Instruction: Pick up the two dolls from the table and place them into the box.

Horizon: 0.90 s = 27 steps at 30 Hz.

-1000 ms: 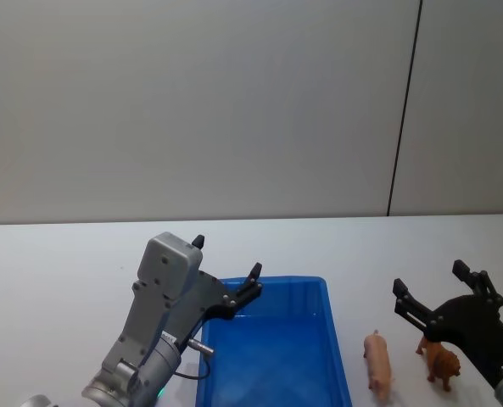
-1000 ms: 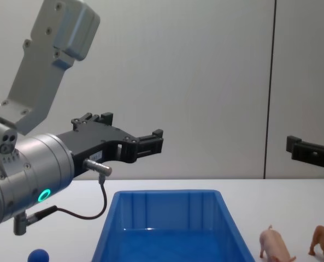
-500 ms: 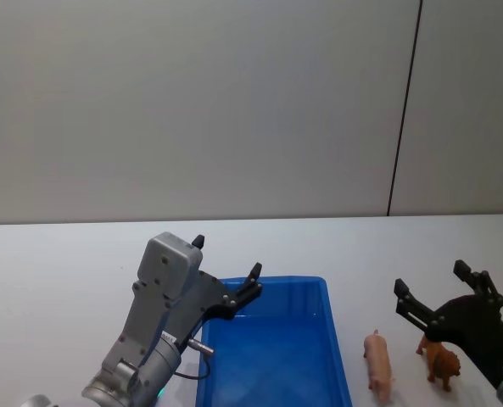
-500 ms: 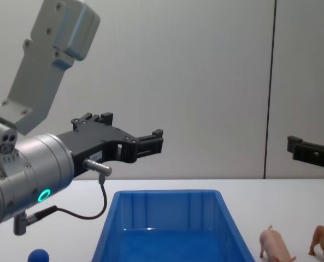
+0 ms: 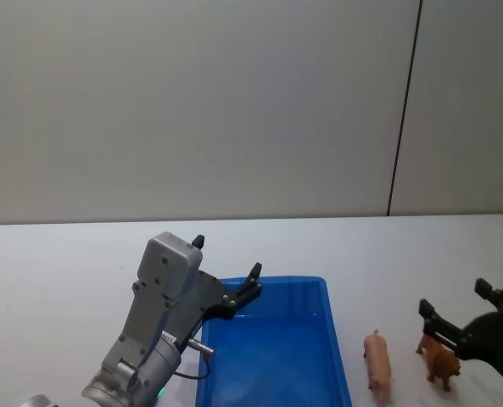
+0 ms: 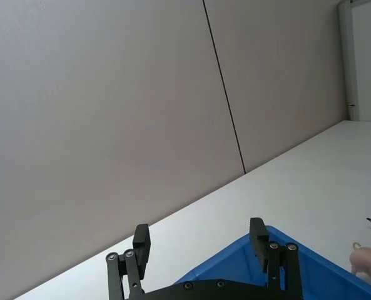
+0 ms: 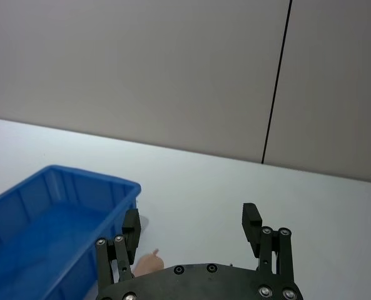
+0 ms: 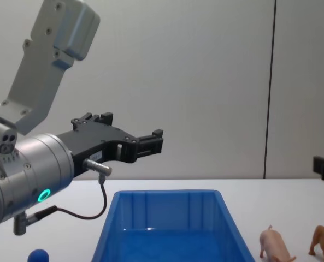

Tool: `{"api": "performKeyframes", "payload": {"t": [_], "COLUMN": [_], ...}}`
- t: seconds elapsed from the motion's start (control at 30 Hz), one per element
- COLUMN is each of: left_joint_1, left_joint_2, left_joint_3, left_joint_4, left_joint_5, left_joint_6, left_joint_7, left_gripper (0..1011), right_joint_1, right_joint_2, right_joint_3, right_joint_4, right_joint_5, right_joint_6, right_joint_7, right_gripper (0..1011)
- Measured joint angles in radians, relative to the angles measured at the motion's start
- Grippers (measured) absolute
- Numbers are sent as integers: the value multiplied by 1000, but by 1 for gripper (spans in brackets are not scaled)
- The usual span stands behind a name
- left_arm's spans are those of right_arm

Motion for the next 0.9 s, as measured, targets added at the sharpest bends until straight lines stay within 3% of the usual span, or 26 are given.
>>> {"api": "performKeyframes", "payload": {"t": [0.43, 0.9], "left_joint_1": [0, 0], "left_joint_2": [0, 0], "left_joint_3": [0, 0], "left_joint_4": [0, 0], "left_joint_5": [0, 0], "left_joint_6": [0, 0], "left_joint_7": [0, 0], "left_gripper": [1002, 1002], "right_joint_1": [-14, 16], "right_joint_2": [53, 44], "right_joint_3": [27, 13], "right_joint_4": [52, 127], "right_joint_5": [21, 4], "right_joint_6": [69, 123], "right_joint_7": [78, 127], "right_gripper": [1001, 1001]}}
